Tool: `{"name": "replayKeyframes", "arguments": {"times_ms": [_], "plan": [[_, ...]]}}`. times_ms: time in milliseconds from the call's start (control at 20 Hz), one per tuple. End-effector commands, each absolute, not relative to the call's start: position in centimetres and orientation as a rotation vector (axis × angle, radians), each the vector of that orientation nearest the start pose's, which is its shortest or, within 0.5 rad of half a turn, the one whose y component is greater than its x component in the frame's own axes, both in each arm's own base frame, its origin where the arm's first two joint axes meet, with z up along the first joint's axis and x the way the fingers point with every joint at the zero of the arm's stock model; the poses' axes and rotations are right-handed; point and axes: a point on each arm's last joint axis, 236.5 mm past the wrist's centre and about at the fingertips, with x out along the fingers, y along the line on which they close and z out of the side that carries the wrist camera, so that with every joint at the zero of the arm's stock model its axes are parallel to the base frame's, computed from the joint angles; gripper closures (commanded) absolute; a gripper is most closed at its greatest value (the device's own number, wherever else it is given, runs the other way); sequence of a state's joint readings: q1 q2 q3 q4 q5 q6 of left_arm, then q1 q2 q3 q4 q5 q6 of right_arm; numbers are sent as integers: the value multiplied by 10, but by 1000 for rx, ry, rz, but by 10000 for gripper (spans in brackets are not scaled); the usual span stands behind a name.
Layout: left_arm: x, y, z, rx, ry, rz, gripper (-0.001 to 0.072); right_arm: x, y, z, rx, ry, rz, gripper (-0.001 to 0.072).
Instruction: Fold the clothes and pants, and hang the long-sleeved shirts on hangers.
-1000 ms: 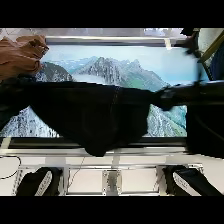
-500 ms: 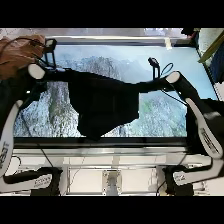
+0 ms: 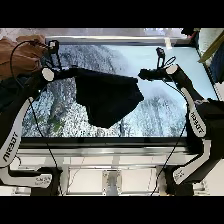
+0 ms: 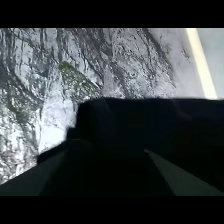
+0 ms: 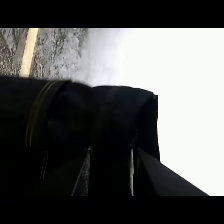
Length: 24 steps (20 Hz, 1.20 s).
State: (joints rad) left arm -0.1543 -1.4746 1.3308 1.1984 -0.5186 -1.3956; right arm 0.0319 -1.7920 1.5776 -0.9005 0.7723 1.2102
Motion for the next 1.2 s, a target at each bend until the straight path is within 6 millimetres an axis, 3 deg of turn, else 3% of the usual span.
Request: {"name": "replayKeyframes", "arguments": {"times_ms": [0,100,200,300,400,500,600,700,900,1150], "plan": [[528,-125,84,-163,694,-285,159,547,98,-15,337,1023,408,386],[496,-114,79,-209,834,-283,159,518,85,-19,311,1127,476,385],[451,-110,59,-237,1004,-285,160,478,85,-29,254,1248,610,386],[407,-114,30,-279,1091,-283,161,466,87,-42,249,1273,642,386],[364,-130,6,-400,1116,-294,161,458,106,-54,264,1273,721,381],[337,-140,-7,-519,1088,-287,161,448,123,-68,241,1300,786,377],[323,-143,-9,-616,1050,-276,161,454,126,-76,223,1286,780,377],[315,-144,-11,-614,1050,-279,161,462,124,-78,217,1259,760,375],[306,-164,-14,-579,1073,-331,161,457,121,-79,179,1267,787,374],[305,-172,-13,-567,1063,-349,161,472,103,-66,170,1230,759,365]]}}
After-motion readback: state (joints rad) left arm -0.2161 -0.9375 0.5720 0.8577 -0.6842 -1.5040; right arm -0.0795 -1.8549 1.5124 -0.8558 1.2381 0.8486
